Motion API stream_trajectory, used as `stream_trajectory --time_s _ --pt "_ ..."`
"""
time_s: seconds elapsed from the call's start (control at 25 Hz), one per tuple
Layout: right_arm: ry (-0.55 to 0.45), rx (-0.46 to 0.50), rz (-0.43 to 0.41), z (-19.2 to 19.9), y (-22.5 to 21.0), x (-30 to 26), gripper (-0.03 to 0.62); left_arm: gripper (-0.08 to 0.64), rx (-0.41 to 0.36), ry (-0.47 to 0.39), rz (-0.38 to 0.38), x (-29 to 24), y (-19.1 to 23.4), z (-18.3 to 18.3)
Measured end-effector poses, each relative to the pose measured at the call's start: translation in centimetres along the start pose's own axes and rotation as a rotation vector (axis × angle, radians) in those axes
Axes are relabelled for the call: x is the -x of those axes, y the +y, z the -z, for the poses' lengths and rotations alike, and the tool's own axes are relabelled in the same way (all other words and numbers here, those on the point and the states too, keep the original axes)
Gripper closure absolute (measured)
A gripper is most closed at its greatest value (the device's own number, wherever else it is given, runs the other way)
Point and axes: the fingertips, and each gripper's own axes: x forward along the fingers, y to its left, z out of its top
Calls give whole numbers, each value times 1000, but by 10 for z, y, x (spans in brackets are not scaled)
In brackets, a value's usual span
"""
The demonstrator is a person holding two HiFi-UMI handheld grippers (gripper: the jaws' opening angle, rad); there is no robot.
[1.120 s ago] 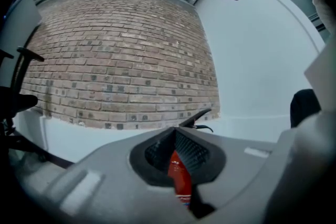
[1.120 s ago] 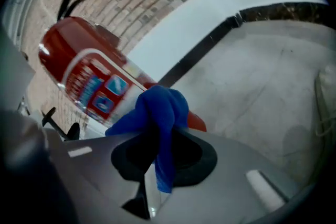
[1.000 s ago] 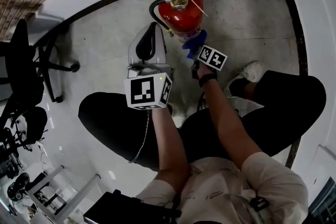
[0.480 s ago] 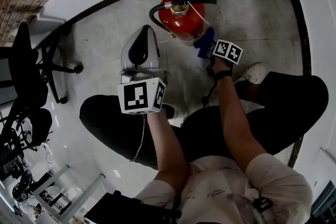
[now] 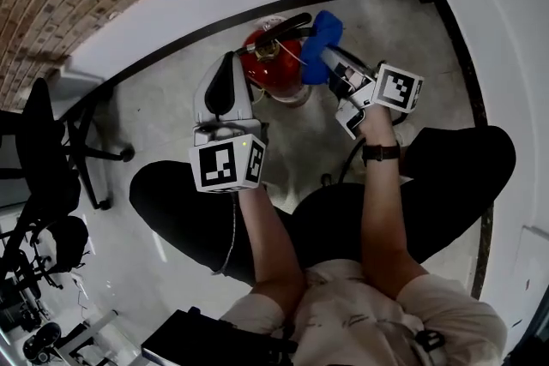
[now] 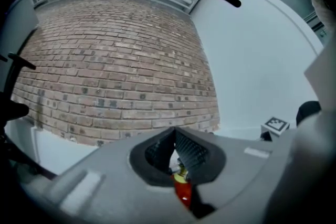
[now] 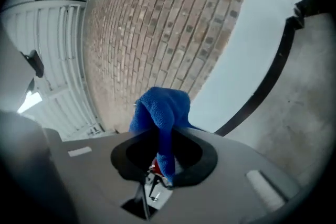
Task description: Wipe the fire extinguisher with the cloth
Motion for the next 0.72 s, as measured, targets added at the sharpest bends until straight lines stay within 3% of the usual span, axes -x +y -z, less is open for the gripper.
stream_trajectory --time_s 0.12,0.2,0.36,0.48,0.6,0.72 --pt "93 -71 -176 9 38 -3 526 560 23 -14 -20 2 -1 -4" --pt "118 -52 -195 19 45 -18 526 560 27 -3 -14 2 1 -1" --pt "46 -112 -96 25 13 -24 528 560 19 12 -29 12 9 3" --pt "23 -39 -6 21 -15 -15 529 560 22 17 -43 16 15 8" --pt "159 35 215 59 -78 -10 531 560 34 34 -53 17 19 17" --pt "272 -51 368 121 -154 -5 532 560 37 50 -60 18 19 24"
